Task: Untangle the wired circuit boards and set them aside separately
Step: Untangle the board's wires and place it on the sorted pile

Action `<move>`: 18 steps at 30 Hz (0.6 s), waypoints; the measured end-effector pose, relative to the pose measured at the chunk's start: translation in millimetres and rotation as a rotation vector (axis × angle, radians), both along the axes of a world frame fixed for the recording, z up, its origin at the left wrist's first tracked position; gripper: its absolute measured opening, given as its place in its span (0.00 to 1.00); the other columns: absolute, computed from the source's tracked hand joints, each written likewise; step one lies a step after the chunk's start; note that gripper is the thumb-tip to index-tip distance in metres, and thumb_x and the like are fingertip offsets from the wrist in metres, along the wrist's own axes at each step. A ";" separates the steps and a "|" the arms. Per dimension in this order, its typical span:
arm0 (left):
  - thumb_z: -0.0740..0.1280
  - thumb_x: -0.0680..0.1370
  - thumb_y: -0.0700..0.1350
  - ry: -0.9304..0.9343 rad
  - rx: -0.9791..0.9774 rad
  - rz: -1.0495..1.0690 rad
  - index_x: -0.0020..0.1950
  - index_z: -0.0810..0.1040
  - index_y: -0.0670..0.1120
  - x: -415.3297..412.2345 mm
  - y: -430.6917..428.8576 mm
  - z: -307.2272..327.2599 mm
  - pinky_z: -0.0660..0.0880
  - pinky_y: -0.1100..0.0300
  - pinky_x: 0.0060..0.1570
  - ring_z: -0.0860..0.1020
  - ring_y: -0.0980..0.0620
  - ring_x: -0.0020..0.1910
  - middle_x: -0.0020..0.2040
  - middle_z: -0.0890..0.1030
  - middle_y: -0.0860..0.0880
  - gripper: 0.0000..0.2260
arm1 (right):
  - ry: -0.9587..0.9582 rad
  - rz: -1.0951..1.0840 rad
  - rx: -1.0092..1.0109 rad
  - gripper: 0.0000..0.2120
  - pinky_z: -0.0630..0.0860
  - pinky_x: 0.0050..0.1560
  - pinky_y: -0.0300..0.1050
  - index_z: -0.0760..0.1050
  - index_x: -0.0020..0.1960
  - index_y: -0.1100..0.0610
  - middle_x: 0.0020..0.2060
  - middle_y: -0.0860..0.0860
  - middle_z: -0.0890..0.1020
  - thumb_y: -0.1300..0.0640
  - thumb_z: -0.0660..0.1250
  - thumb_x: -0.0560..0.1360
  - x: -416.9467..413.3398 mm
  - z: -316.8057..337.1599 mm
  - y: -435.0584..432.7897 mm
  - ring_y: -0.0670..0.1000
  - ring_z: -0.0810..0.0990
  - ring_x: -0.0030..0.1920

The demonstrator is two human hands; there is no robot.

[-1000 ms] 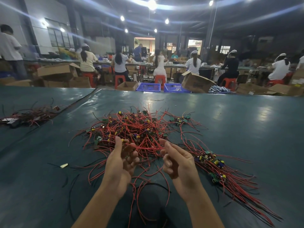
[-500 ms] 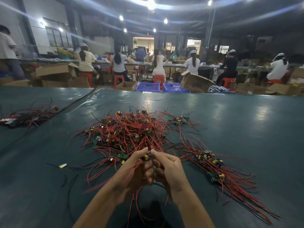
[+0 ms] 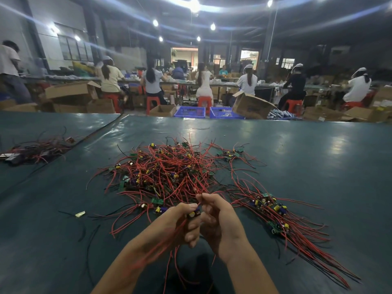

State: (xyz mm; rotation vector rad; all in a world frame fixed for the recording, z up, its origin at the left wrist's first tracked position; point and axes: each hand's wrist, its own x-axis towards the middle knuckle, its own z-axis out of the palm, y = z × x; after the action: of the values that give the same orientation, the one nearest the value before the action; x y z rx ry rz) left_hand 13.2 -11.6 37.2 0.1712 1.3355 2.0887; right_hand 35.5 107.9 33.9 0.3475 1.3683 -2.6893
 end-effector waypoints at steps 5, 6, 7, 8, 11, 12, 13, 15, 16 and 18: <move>0.53 0.74 0.43 0.067 -0.044 -0.099 0.25 0.71 0.40 7.8 -3.0 8.0 0.67 0.62 0.21 0.68 0.50 0.16 0.18 0.67 0.46 0.18 | -0.046 -0.044 -0.101 0.08 0.55 0.18 0.36 0.82 0.38 0.61 0.23 0.46 0.67 0.59 0.67 0.73 -1.2 3.4 4.2 0.43 0.59 0.18; 0.53 0.72 0.44 0.082 -0.081 -0.126 0.23 0.70 0.40 10.8 -3.1 10.8 0.67 0.62 0.22 0.68 0.50 0.16 0.18 0.67 0.46 0.19 | -0.056 -0.072 -0.127 0.09 0.55 0.16 0.34 0.80 0.39 0.61 0.23 0.46 0.68 0.60 0.65 0.75 -2.6 4.4 9.0 0.42 0.59 0.17; 0.54 0.71 0.45 0.103 -0.115 -0.169 0.21 0.69 0.42 13.3 -3.6 14.5 0.67 0.62 0.22 0.68 0.50 0.16 0.18 0.67 0.46 0.19 | -0.063 -0.100 -0.146 0.09 0.55 0.15 0.34 0.79 0.41 0.62 0.23 0.46 0.68 0.60 0.64 0.76 -3.7 5.2 14.4 0.41 0.59 0.17; 0.55 0.70 0.46 0.127 -0.149 -0.205 0.21 0.69 0.42 14.9 -3.3 16.8 0.67 0.62 0.23 0.68 0.50 0.17 0.18 0.67 0.47 0.19 | -0.064 -0.124 -0.163 0.09 0.55 0.14 0.33 0.79 0.41 0.62 0.23 0.46 0.68 0.61 0.63 0.77 -4.3 5.4 20.5 0.41 0.59 0.17; 0.61 0.68 0.44 0.186 -0.206 -0.297 0.25 0.67 0.43 17.6 -3.9 19.7 0.67 0.62 0.23 0.69 0.52 0.17 0.17 0.67 0.47 0.12 | -0.060 -0.181 -0.198 0.10 0.55 0.15 0.33 0.79 0.41 0.62 0.23 0.45 0.70 0.60 0.63 0.77 -6.0 3.8 33.4 0.41 0.60 0.17; 0.61 0.67 0.43 0.188 -0.213 -0.313 0.26 0.67 0.43 18.2 -4.1 19.8 0.67 0.62 0.23 0.69 0.52 0.16 0.17 0.67 0.47 0.11 | -0.057 -0.202 -0.199 0.09 0.55 0.15 0.33 0.79 0.42 0.62 0.23 0.45 0.70 0.60 0.63 0.77 -6.5 2.2 35.3 0.41 0.60 0.17; 0.61 0.67 0.44 0.181 -0.216 -0.316 0.27 0.67 0.42 18.8 -3.7 20.1 0.67 0.62 0.23 0.69 0.51 0.16 0.17 0.67 0.47 0.10 | -0.054 -0.225 -0.193 0.09 0.56 0.15 0.33 0.79 0.42 0.61 0.23 0.46 0.71 0.60 0.63 0.78 -7.2 1.2 35.3 0.41 0.61 0.17; 0.59 0.69 0.44 0.107 -0.222 -0.256 0.30 0.66 0.40 18.7 -4.6 18.2 0.68 0.62 0.23 0.69 0.50 0.16 0.18 0.67 0.45 0.10 | -0.042 -0.254 -0.156 0.08 0.55 0.15 0.34 0.80 0.45 0.61 0.24 0.46 0.72 0.59 0.64 0.78 -8.2 -1.5 33.3 0.41 0.60 0.17; 0.57 0.70 0.45 0.089 -0.244 -0.211 0.29 0.67 0.39 16.2 -3.7 18.3 0.68 0.60 0.24 0.69 0.49 0.17 0.18 0.67 0.44 0.12 | -0.032 -0.245 -0.119 0.08 0.55 0.16 0.34 0.81 0.47 0.61 0.26 0.46 0.72 0.57 0.66 0.78 -8.1 -2.2 31.0 0.42 0.60 0.18; 0.52 0.77 0.41 0.121 -0.369 -0.121 0.25 0.68 0.39 3.1 2.4 14.8 0.69 0.59 0.26 0.69 0.50 0.19 0.17 0.66 0.45 0.20 | -0.006 -0.154 -0.005 0.10 0.56 0.19 0.35 0.82 0.50 0.59 0.28 0.46 0.73 0.53 0.70 0.75 -5.8 -2.7 23.1 0.43 0.61 0.21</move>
State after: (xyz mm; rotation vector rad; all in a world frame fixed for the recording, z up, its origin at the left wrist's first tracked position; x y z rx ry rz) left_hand 16.2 -9.1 52.0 0.2165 1.7126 1.7205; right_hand 29.7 131.0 31.2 0.4793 1.3862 -2.8109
